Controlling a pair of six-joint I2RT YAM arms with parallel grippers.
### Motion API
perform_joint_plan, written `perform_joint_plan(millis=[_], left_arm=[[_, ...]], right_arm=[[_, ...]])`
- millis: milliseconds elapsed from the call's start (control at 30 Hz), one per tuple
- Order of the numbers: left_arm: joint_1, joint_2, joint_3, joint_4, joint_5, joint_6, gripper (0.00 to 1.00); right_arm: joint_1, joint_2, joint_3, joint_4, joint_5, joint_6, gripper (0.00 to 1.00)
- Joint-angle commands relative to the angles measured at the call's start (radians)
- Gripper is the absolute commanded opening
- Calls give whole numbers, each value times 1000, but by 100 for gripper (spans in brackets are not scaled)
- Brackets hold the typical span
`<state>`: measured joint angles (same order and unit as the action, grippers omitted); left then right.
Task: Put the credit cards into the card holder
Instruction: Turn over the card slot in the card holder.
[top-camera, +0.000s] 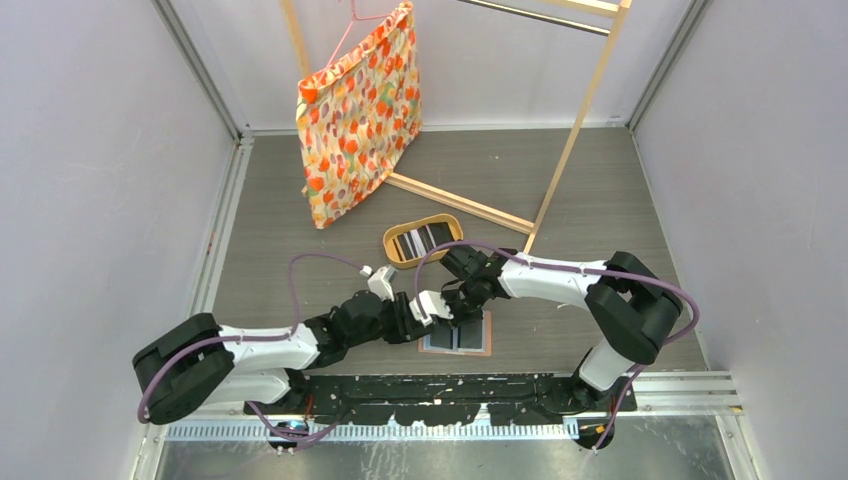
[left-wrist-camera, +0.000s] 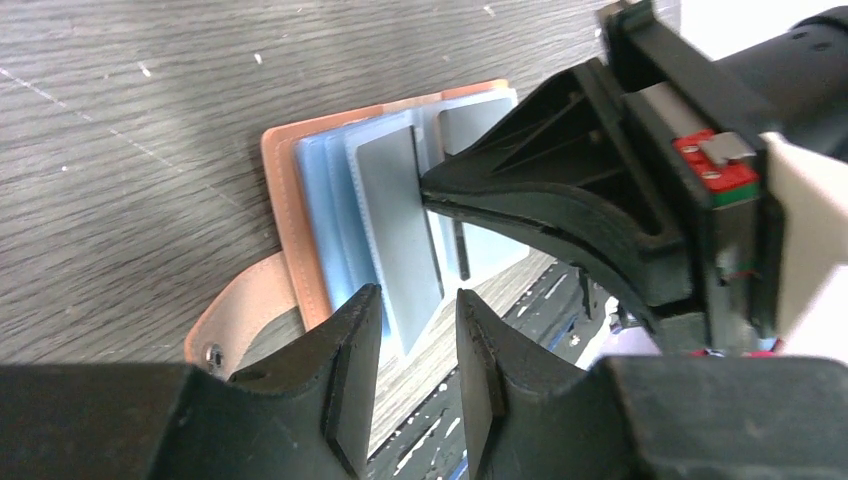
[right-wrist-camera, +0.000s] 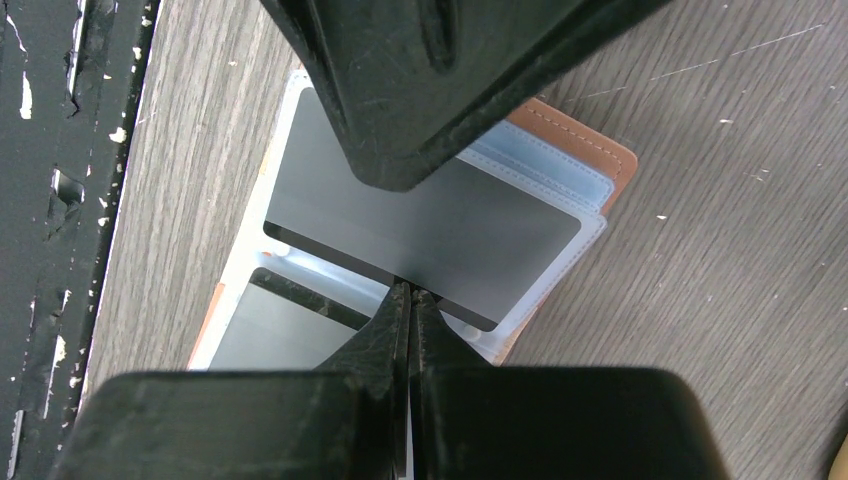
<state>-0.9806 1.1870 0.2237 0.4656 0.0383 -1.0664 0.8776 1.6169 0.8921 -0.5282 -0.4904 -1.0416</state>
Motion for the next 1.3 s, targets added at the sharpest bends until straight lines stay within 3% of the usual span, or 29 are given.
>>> perform_joint_plan(millis=[0,200,1267], left_arm=[[3,-64,2,10,-12,1,34],[3,-96,-4,-13,-22,-1,34],[3,83,23,120,59,-18,29]], right_arm=[[8,26,4,-25,27,-18,1],[10,27,7,-29,26,-18,1],[12,30,13,-39,33,-19,1]])
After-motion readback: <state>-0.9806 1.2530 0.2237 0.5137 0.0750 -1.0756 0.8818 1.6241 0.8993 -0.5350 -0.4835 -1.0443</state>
